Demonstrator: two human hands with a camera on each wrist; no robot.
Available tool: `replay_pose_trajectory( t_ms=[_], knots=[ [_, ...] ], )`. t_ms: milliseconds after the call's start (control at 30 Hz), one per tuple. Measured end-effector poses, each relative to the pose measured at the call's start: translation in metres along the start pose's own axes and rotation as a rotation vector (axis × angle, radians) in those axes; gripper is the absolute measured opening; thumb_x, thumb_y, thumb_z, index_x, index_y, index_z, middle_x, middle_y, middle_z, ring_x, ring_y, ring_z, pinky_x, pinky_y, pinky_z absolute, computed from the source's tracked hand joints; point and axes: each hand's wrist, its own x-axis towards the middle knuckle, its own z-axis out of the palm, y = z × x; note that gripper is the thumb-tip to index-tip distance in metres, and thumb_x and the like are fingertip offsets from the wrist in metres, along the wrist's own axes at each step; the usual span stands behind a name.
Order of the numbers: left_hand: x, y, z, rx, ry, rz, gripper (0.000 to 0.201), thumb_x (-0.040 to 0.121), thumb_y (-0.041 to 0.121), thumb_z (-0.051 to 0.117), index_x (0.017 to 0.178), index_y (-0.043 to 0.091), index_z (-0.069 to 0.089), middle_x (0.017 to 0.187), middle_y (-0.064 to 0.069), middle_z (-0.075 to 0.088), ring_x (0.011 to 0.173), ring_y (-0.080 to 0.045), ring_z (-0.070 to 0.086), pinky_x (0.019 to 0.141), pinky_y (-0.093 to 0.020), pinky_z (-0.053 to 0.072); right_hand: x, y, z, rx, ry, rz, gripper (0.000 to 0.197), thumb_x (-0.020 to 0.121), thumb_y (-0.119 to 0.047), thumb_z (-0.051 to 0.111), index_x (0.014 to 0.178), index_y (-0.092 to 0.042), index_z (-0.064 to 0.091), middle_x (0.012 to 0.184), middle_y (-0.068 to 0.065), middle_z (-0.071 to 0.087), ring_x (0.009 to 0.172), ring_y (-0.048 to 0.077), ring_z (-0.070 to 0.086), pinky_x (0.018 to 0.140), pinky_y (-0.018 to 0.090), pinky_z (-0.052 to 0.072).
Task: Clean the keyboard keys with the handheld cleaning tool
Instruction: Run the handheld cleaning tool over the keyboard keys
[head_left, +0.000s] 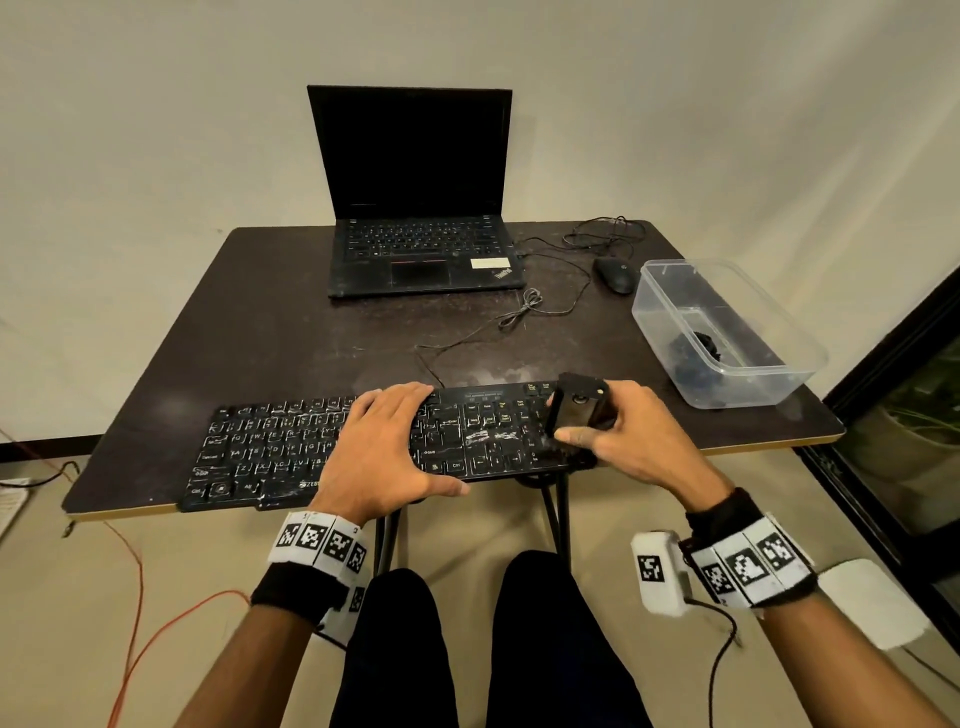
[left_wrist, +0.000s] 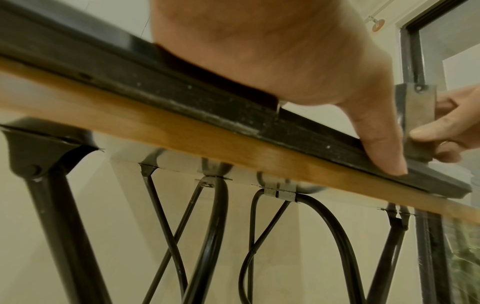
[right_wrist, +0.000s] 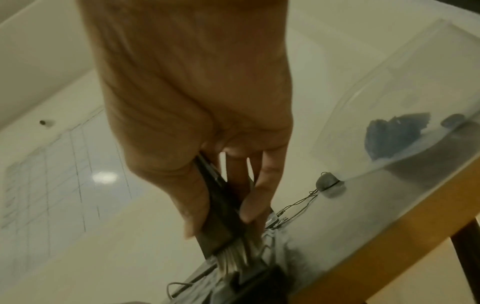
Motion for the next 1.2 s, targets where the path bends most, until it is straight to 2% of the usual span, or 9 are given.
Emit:
replay_pose_trajectory(
  t_ms=[167,300,467,567,733,833,933,1100,1200],
  knots=[
    [0.0,0.001,0.0,-0.015,0.006,0.002,0.132,0.048,0.101,0.063,0.155,0.026,0.041,0.157,0.01,0.046,0.146,-0.012,0.038,0.129,-0.033,0.013,0.002,0.0,-0.005,0.035,-0.126,-0.026,0.028,0.082,-0.029,0.088,0.107,-0.031,0.077,0.096,-0.013,0.081,0.094,0.008,0.076,0.093,0.045,0.061],
    [-0.001,0.001,-0.001,-0.013,0.009,0.001,0.132,0.048,0.101,0.062,0.154,0.026,0.042,0.156,0.011,0.046,0.146,-0.013,0.039,0.129,-0.032,0.014,0.008,0.0,-0.007,-0.027,0.018,0.027,0.021,0.083,-0.031,0.089,0.097,-0.03,0.074,0.096,-0.011,0.079,0.095,0.017,0.073,0.09,0.037,0.058],
    [-0.002,0.002,-0.002,-0.015,0.009,0.006,0.131,0.049,0.101,0.063,0.154,0.026,0.041,0.156,0.011,0.046,0.146,-0.011,0.038,0.128,-0.03,0.011,0.006,0.001,-0.006,0.104,-0.159,0.039,0.026,0.084,-0.024,0.089,0.107,-0.029,0.077,0.096,-0.01,0.082,0.095,0.011,0.077,0.092,0.047,0.063],
    [-0.002,0.003,-0.002,-0.014,0.014,0.006,0.131,0.049,0.1,0.063,0.154,0.026,0.042,0.156,0.01,0.047,0.146,-0.011,0.038,0.128,-0.03,0.01,0.009,0.007,-0.006,0.024,0.033,0.059,0.025,0.081,-0.032,0.09,0.102,-0.027,0.077,0.099,-0.009,0.081,0.097,0.015,0.076,0.094,0.044,0.06],
    [-0.002,0.003,-0.002,-0.01,0.011,0.004,0.131,0.049,0.1,0.063,0.154,0.025,0.041,0.156,0.01,0.046,0.146,-0.012,0.038,0.129,-0.031,0.011,0.008,0.011,-0.006,0.062,-0.049,0.068,0.044,0.07,-0.051,0.086,0.108,-0.031,0.078,0.099,-0.012,0.082,0.098,0.01,0.076,0.096,0.047,0.06],
    [-0.003,0.003,-0.003,-0.013,0.017,0.009,0.129,0.05,0.099,0.065,0.153,0.025,0.042,0.155,0.011,0.047,0.144,-0.011,0.038,0.127,-0.028,0.009,0.011,0.018,-0.008,0.053,0.063,0.081,0.029,0.08,-0.038,0.089,0.105,-0.028,0.078,0.1,-0.009,0.081,0.098,0.015,0.075,0.095,0.049,0.059],
    [-0.003,0.004,-0.003,-0.012,0.014,0.012,0.129,0.05,0.099,0.064,0.153,0.025,0.042,0.155,0.01,0.047,0.145,-0.011,0.038,0.127,-0.029,0.01,0.013,0.015,-0.011,0.146,-0.097,0.064,0.027,0.084,-0.031,0.088,0.108,-0.027,0.077,0.096,-0.005,0.082,0.091,0.017,0.077,0.089,0.053,0.064],
    [-0.002,0.004,-0.004,-0.012,0.006,0.007,0.13,0.05,0.099,0.064,0.154,0.025,0.041,0.156,0.01,0.046,0.145,-0.011,0.036,0.127,-0.028,0.008,0.019,0.016,-0.016,0.095,-0.05,0.036,0.03,0.083,-0.031,0.09,0.11,-0.027,0.077,0.101,-0.01,0.081,0.096,0.009,0.075,0.095,0.045,0.06],
    [-0.002,0.003,-0.003,-0.007,0.006,0.006,0.132,0.05,0.1,0.064,0.156,0.024,0.041,0.158,0.01,0.045,0.147,-0.01,0.036,0.129,-0.031,0.01,0.019,0.008,-0.016,0.185,-0.214,0.014,0.029,0.089,-0.017,0.085,0.116,-0.02,0.077,0.095,-0.006,0.081,0.081,0.001,0.074,0.075,0.03,0.061]
  ],
)
